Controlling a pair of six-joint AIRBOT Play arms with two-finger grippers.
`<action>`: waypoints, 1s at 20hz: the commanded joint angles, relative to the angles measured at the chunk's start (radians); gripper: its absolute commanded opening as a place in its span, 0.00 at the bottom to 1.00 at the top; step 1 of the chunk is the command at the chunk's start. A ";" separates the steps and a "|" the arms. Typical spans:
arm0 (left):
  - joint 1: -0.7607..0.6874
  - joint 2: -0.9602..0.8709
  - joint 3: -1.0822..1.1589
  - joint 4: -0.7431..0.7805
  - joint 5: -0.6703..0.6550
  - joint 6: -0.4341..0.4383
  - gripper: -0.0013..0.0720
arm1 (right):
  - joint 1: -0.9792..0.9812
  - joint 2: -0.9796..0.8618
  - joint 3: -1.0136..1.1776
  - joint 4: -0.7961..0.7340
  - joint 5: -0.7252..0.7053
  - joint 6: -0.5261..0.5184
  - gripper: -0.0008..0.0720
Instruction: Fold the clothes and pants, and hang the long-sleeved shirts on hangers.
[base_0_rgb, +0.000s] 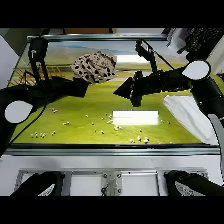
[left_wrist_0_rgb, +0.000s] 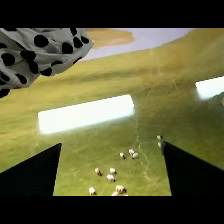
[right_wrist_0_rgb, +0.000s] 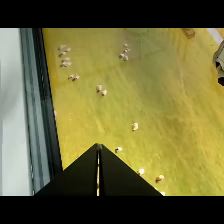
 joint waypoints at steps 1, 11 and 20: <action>0.043 -0.122 0.087 0.017 0.084 0.017 0.99 | 0.001 0.000 0.000 0.000 0.000 0.000 0.03; 0.234 -1.077 0.682 -0.323 0.106 0.016 1.00 | 0.001 -0.001 0.000 0.000 0.000 0.000 0.03; 0.223 -1.328 0.834 -0.448 0.266 -0.025 1.00 | 0.001 -0.001 0.000 0.000 0.000 0.000 0.03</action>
